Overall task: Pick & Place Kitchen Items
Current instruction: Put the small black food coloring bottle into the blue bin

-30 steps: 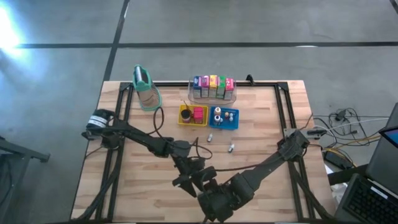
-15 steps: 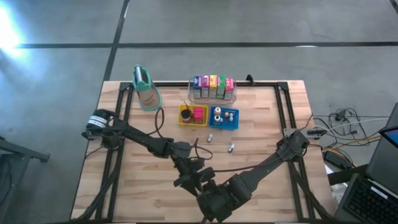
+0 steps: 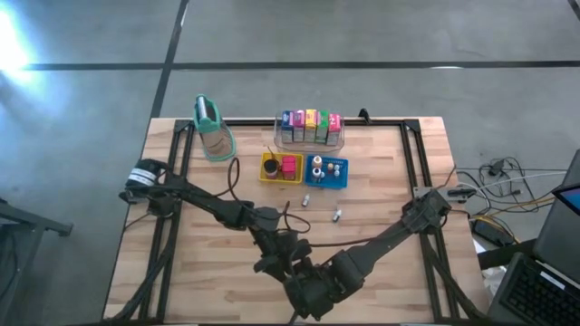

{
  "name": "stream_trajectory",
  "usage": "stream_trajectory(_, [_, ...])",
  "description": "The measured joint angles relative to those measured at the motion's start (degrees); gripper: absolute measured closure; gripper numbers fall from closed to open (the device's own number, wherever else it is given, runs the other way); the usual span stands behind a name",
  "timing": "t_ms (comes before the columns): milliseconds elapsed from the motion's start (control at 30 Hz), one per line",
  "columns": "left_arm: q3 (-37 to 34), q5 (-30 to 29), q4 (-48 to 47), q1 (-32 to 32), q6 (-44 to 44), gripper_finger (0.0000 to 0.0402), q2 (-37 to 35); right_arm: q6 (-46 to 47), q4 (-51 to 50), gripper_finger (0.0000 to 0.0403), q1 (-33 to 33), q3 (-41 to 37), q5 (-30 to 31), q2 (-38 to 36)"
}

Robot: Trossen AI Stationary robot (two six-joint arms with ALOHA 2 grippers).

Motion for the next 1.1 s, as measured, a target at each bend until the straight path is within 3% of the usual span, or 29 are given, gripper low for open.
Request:
stream_trajectory(333, [0.1,-0.2,-0.4,0.0,0.3,0.0178,0.0,-1.0,0.9,0.0339,-0.2,-0.3,-1.2,0.0])
stream_trajectory(800, [0.5,0.4,-0.9,0.0,0.2,0.0305,0.0,-1.0,0.7,0.0339,-0.4,-0.3,-2.5,0.1])
stream_trajectory(1100, [0.5,0.3,-0.9,0.0,0.5,0.0295,0.0,-1.2,0.7,0.0339,-0.6,-0.3,-2.5,0.1])
